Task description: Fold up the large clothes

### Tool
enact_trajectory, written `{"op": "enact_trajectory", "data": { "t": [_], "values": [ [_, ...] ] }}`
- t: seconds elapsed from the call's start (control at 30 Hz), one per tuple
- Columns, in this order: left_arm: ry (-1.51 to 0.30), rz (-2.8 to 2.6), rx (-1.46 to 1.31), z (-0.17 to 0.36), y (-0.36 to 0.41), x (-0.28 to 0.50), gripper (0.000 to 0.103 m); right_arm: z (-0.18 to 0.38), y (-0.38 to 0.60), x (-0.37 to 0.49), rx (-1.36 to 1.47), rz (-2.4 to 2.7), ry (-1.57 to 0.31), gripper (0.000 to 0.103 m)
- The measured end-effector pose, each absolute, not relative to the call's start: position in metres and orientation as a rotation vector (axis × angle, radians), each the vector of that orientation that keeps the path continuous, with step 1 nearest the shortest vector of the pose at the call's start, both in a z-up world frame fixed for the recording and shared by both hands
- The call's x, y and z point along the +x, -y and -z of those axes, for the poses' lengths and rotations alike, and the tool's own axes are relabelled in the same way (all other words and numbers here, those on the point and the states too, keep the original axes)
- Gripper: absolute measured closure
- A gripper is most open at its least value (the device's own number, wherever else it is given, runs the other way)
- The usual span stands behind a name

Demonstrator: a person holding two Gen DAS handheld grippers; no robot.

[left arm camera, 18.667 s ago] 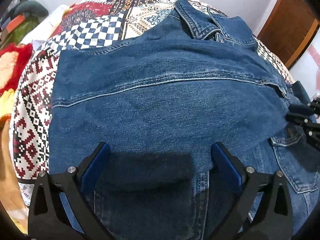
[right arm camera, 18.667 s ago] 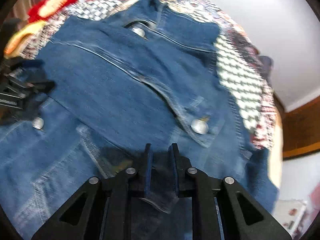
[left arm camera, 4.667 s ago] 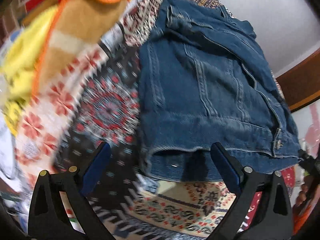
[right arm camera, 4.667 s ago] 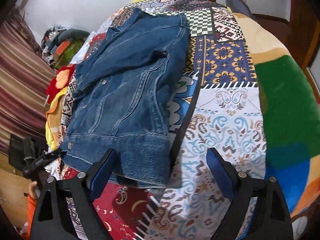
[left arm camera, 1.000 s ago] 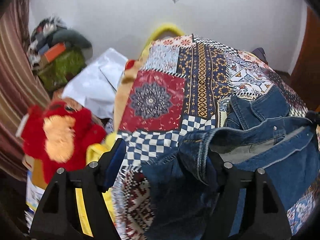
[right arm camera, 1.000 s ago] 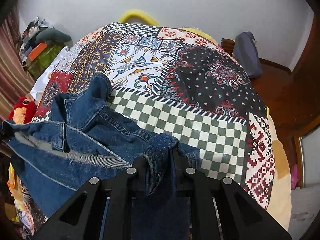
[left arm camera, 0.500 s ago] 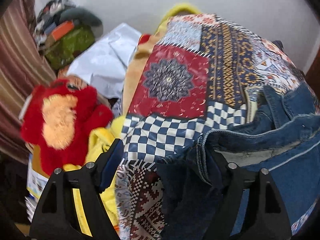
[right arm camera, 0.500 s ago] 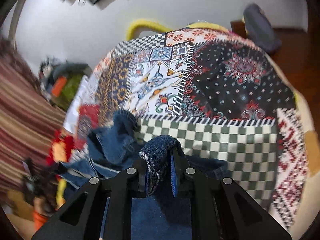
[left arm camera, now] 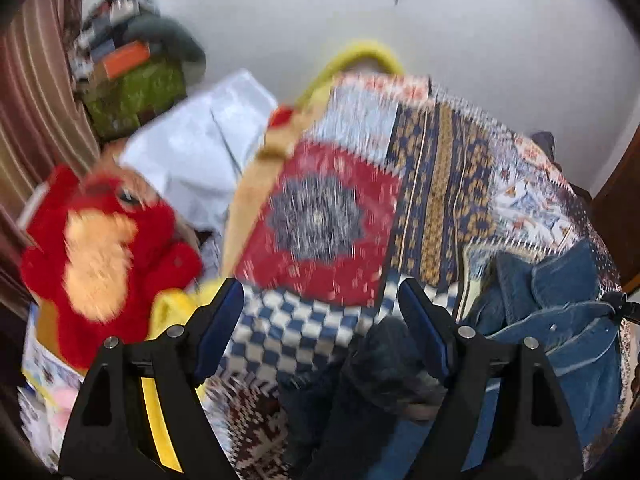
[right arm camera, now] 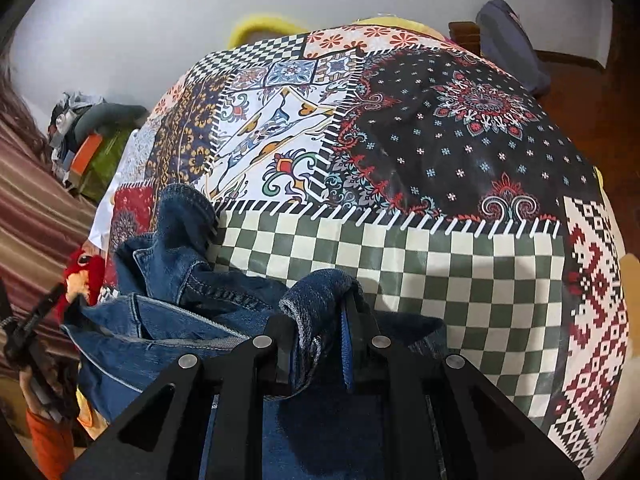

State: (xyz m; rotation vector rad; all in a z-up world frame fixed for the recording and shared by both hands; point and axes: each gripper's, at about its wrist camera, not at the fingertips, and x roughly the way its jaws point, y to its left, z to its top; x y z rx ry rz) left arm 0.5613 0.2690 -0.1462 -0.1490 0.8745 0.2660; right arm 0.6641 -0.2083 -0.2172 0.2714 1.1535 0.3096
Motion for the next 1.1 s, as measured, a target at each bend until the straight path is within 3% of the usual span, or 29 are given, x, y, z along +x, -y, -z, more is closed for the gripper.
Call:
{"op": "enact_trajectory", "data": {
  "t": [0.27,0.63,0.7,0.77,0.97,1.1],
  "values": [
    [-0.880,-0.178,-0.006,0.143,-0.232,0.525,0.009,0.206,0.207,0.655,0.255,-0.290,-1.157,0.092],
    [-1.096,-0.232,0.102,0.247,-0.219,0.533,0.007,0.198,0.191,0.648,0.086,-0.283,-1.156,0.091],
    [-1.119,-0.293,0.113,0.264,-0.228,0.545,0.000,0.195,0.187,0.653,0.031,-0.303,-1.159,0.092],
    [-1.117,-0.312,0.083,0.275,-0.235,0.551,0.000,0.189,0.186,0.657,0.004,-0.321,-1.153,0.092],
    [-1.078,-0.327,0.107,0.284,-0.232,0.548,0.000,0.169,0.224,0.681,0.328,-0.429,-1.171,0.092],
    [-1.083,-0.323,0.088,0.284,-0.234,0.549,0.000,0.164,0.219,0.678,0.278,-0.428,-1.185,0.092]
  ]
}}
